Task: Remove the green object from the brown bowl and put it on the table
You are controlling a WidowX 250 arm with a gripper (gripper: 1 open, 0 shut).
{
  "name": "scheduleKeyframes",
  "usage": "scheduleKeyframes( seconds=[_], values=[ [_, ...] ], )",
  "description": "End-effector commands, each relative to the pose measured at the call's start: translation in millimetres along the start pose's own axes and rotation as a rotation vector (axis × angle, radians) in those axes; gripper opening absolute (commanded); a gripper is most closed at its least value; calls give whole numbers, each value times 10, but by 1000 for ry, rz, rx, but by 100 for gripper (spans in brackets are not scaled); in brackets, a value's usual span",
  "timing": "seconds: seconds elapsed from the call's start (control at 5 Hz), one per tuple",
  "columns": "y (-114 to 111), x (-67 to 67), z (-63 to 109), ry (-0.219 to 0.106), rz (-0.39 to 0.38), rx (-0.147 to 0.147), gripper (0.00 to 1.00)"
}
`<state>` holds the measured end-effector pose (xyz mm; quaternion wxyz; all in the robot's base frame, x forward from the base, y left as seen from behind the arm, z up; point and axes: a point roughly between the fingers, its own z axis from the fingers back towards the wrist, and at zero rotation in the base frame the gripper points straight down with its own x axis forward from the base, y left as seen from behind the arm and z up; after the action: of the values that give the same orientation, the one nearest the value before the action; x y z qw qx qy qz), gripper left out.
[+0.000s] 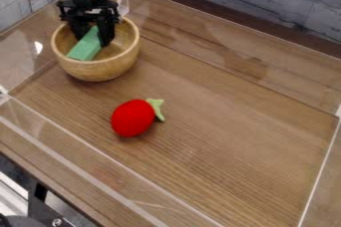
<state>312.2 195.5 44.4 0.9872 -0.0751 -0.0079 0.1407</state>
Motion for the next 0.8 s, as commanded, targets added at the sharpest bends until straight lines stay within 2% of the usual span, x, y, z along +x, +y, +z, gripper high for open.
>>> scheduleKeyframes(
  seconds=[0.0, 0.2, 0.6],
  values=[
    [58, 110, 467, -88, -1, 21, 0],
    [64, 158, 719, -107, -1, 9, 0],
    [-49, 121, 706, -114, 13, 4, 0]
  ],
)
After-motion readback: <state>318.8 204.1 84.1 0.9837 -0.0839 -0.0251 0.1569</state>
